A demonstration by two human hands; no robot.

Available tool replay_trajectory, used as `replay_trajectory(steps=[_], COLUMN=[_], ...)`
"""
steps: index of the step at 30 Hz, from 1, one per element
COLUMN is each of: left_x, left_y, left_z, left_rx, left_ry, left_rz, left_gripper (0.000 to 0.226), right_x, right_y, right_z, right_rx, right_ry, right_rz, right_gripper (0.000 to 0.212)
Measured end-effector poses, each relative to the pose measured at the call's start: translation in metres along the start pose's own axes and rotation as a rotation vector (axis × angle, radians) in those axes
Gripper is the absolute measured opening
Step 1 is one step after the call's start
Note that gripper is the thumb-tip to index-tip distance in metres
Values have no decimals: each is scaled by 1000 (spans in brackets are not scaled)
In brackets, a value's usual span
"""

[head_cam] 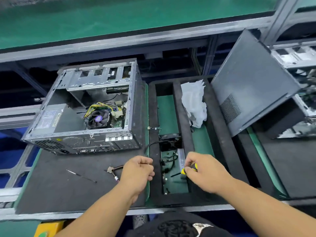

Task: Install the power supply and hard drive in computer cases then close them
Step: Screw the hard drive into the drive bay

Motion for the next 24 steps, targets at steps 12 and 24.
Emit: replay_trajectory(steps=[12,24], left_x=[0,5], left_y=[-1,-7], left_z=[13,14], left_rx=[47,93], left_ry=[-58,-94], left_rz=[-53,-51], left_gripper=[20,22], right_x=[40,36], right_y=[-13,-17], right_z=[3,11], right_rx=[-92,-109], right_ry=[185,179], right_rz=[20,43], right_gripper=[11,10])
Point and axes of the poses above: each hand's wrist, its own y-axis away from the middle knuckle, its own x-axis out of the palm, z = x × y, the point moved 1 cm from there along -y, towards the middle knuckle, and after that the axes turned 14 degrees about -x, right-handed, at the moved point
